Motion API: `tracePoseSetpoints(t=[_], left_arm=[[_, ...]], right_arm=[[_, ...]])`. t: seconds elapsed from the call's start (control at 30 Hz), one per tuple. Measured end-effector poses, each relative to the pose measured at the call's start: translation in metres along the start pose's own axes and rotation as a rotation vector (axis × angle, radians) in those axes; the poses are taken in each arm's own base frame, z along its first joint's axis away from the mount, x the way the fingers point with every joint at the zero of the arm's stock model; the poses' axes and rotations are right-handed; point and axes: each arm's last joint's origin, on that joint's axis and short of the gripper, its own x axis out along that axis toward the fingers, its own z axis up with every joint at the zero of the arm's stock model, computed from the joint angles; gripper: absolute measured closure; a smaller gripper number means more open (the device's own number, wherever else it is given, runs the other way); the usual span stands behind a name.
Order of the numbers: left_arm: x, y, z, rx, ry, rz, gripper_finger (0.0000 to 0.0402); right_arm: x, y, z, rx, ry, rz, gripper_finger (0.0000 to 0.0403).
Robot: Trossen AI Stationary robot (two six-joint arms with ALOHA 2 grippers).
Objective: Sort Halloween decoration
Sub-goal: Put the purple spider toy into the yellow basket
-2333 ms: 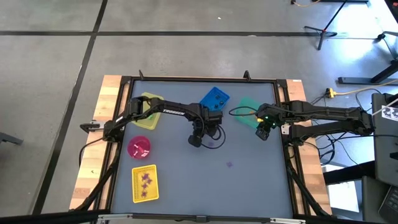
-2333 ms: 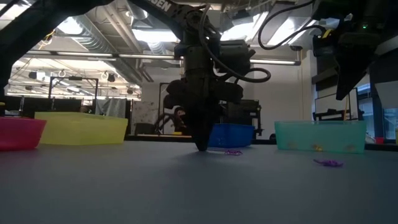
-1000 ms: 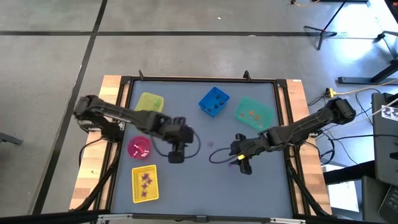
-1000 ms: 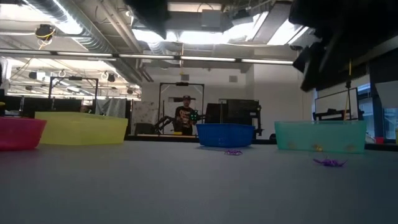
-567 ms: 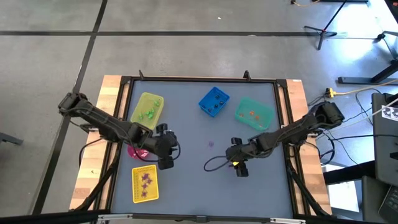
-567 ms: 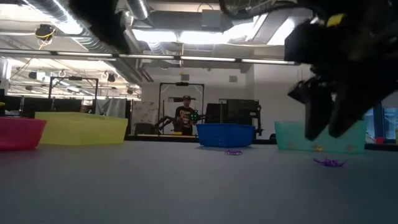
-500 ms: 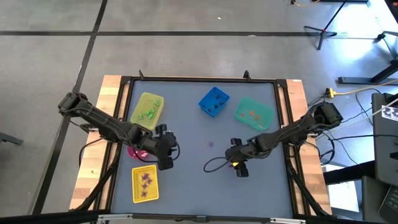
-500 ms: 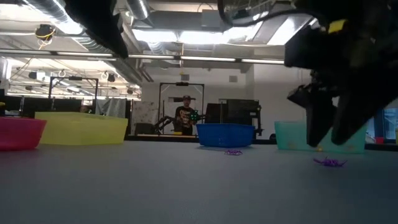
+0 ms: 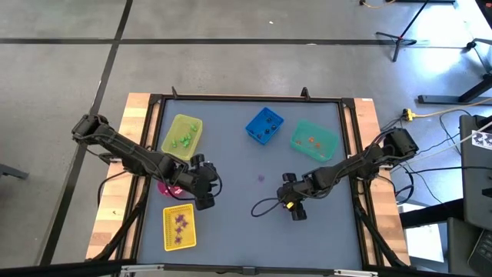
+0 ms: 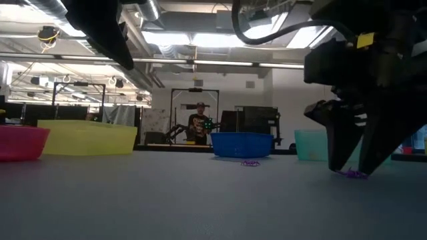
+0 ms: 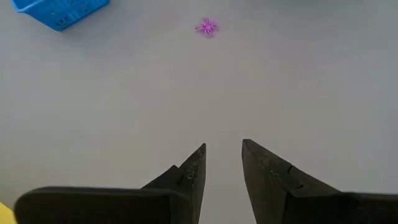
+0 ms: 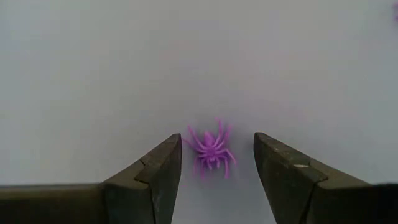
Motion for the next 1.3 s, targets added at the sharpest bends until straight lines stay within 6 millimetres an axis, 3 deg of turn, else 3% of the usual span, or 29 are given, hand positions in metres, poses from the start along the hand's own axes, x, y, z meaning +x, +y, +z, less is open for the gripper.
tracePoseSetpoints(t=[0.6,1.0,1.3], left_arm=[[0.000,0.000,0.000,0.001,0.000,0.000,0.0311],[0.000,0.000,0.000,0.001,0.000,0.000,0.0311],[0.000,0.000,0.000,0.001,0.000,0.000,0.0311]], right_arm=[[0.013,0.000,-0.003,-0.001,0.046,0.022,0.0205],[0.014,-0.001,-0.004,0.003,0.050,-0.001,0.0299],[0.014,-0.001,-0.005,0.003,0.052,0.000,0.0312]])
